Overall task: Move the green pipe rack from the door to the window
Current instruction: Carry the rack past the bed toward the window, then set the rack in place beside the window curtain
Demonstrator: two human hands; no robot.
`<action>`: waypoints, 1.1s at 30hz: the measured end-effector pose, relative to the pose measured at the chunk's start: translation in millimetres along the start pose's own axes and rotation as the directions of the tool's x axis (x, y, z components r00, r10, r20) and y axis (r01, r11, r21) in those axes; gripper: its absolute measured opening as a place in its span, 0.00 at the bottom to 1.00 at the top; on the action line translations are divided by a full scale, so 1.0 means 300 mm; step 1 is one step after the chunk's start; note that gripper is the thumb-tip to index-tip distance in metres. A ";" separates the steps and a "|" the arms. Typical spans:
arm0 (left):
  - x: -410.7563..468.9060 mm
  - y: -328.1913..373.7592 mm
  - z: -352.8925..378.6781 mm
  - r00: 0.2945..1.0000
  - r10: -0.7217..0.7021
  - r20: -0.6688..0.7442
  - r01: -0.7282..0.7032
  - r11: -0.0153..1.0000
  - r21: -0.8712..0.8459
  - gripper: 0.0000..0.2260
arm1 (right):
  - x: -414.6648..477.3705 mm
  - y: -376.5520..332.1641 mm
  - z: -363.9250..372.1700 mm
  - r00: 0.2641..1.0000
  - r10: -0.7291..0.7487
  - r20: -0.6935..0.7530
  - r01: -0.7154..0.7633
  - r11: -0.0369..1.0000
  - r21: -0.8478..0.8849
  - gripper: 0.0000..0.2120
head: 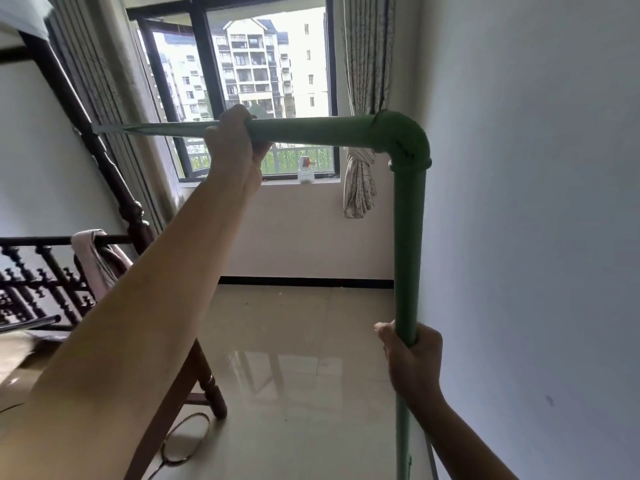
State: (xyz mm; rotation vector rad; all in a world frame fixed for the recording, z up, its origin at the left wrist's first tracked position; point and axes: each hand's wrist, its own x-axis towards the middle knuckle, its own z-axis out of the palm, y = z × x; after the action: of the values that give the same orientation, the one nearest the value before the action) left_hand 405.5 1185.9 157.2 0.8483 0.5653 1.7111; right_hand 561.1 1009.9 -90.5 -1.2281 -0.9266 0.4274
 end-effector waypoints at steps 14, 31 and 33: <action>0.457 -0.230 0.005 0.993 -0.053 0.107 0.024 0.968 0.250 0.07 | 0.360 0.236 0.248 0.992 0.065 -0.106 -0.070 0.997 -0.040 0.19; 1.066 -0.512 0.044 0.993 0.106 0.058 -0.121 0.870 0.477 0.39 | 1.005 0.481 0.539 0.997 0.082 -0.002 -0.082 0.995 0.054 0.15; 1.129 -0.584 0.086 0.983 0.147 0.113 -0.185 0.810 0.557 0.30 | 1.121 0.539 0.542 0.996 0.084 0.022 -0.086 0.994 0.070 0.17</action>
State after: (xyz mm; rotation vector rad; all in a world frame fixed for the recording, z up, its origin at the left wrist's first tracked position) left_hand 481.3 1559.8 132.0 1.4067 1.0095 1.6812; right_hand 658.6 1404.8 -108.9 -1.2031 -0.8701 0.5363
